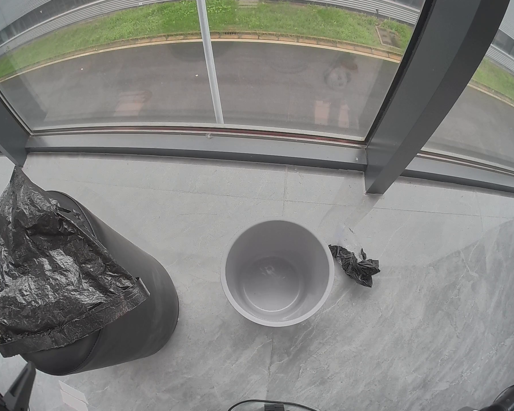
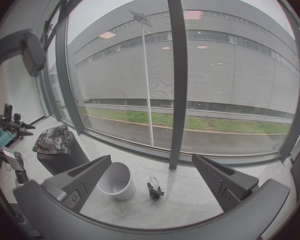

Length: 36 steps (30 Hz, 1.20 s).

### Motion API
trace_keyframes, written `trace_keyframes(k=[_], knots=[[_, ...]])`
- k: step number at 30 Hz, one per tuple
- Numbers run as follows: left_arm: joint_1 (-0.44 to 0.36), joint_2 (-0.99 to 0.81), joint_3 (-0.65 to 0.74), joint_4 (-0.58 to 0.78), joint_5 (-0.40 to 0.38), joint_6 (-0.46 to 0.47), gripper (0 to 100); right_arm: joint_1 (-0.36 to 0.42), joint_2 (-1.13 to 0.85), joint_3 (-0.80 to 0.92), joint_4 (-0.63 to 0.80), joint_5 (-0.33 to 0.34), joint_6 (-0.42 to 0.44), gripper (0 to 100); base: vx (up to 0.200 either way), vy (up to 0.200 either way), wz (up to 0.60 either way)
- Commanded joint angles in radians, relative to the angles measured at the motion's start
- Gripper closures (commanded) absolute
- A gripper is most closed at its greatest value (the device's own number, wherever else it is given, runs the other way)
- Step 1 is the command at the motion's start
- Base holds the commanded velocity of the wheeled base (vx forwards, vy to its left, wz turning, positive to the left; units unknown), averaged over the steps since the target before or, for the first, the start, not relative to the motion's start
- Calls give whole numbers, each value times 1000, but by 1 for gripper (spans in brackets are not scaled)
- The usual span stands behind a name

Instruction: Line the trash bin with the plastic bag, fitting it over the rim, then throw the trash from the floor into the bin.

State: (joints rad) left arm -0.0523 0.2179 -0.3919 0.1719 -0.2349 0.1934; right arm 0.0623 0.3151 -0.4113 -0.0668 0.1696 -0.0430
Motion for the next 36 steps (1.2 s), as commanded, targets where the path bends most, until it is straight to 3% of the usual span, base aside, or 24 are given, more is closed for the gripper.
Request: trace_keyframes(k=[1, 3, 5, 6, 7, 8, 12, 15, 16, 18, 20, 24, 26, 27, 29, 33, 36], knots=[[-27, 267, -19, 52, -146, 288, 0, 160, 400, -52, -142, 61, -23, 0, 0, 0, 0], [-26, 345, -25, 41, -133, 426, 0, 165, 479, -54, -208, 59, -29, 0, 0, 0, 0], [-26, 428, -27, 9, -61, 571, 0, 180, 564, -55, -254, 57, -29, 0, 0, 0, 0], [-26, 431, -27, 8, -53, 580, 0, 182, 568, -55, -257, 57, -29, 0, 0, 0, 0], [-40, 471, -24, -14, 5, 655, 0, 205, 624, -50, -292, 57, -20, 0, 0, 0, 0], [-70, 495, -24, -23, 35, 656, 0, 212, 659, -43, -315, 57, -8, 0, 0, 0, 0], [-181, 551, -22, -98, 152, 563, 0, 217, 725, -6, -398, 57, 45, 0, 0, 0, 0], [-382, 667, -1, -250, 405, 452, 0, 220, 794, 28, -512, 44, 49, 0, 0, 0, 0], [-405, 687, 1, -272, 437, 440, 0, 220, 800, 29, -522, 38, 51, 0, 0, 0, 0], [-524, 814, 15, -407, 589, 366, 0, 225, 825, 45, -558, -7, 51, 0, 0, 0, 0], [-578, 917, 21, -532, 684, 305, 0, 231, 831, 51, -565, -28, 52, 0, 0, 0, 0], [-607, 1075, 22, -756, 812, 213, 0, 235, 828, 52, -567, -35, 51, 0, 0, 0, 0], [-612, 1163, 36, -937, 911, 146, 0, 237, 829, 52, -565, -35, 49, 0, 0, 0, 0], [-612, 1163, 36, -937, 911, 146, 0, 237, 829, 52, -565, -35, 49, 0, 0, 0, 0], [-593, 1201, 41, -1085, 974, 89, 0, 237, 832, 52, -565, -35, 52, 0, 0, 0, 0], [-587, 1157, 62, -1120, 994, 23, 0, 235, 845, 52, -567, -35, 52, 0, 0, 0, 0], [-626, 1109, 100, -1117, 991, -25, 0, 235, 848, 52, -565, -35, 52, 0, 0, 0, 0]])
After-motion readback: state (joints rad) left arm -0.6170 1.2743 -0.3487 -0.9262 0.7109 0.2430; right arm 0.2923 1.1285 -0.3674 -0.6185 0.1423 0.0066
